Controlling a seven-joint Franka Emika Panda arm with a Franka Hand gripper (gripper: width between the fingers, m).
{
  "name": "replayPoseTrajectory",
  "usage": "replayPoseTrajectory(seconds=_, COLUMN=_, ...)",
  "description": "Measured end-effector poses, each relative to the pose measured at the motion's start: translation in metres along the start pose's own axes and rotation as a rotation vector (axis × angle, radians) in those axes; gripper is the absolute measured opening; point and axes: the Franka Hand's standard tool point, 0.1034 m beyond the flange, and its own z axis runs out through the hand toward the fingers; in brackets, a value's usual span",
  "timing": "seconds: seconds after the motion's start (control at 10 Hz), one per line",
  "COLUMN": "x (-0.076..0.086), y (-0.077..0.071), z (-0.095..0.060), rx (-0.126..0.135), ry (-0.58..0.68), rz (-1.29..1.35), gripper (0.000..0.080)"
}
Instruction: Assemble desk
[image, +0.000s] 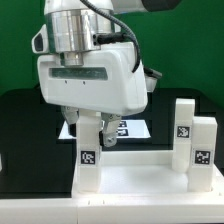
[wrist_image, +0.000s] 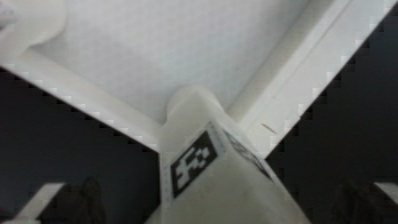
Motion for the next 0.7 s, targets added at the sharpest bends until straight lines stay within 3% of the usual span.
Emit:
replayPoseTrajectory(seconds=0.4, x=0.013, y=0.000, z=-0.003, rx=-0.031, ry=0.008, rz=-0.498, gripper=0.0649)
replayPoseTrajectory(seconds=0.5, x=0.012, y=0.000, z=-0.002, rx=-0.032, ry=0.008, rz=-0.490, gripper=0.0649)
replayPoseTrajectory(seconds=0.7, x=0.012, y=0.001, z=-0.002, rx=-0.032, ry=0.009, rz=-0.463, gripper=0.0424)
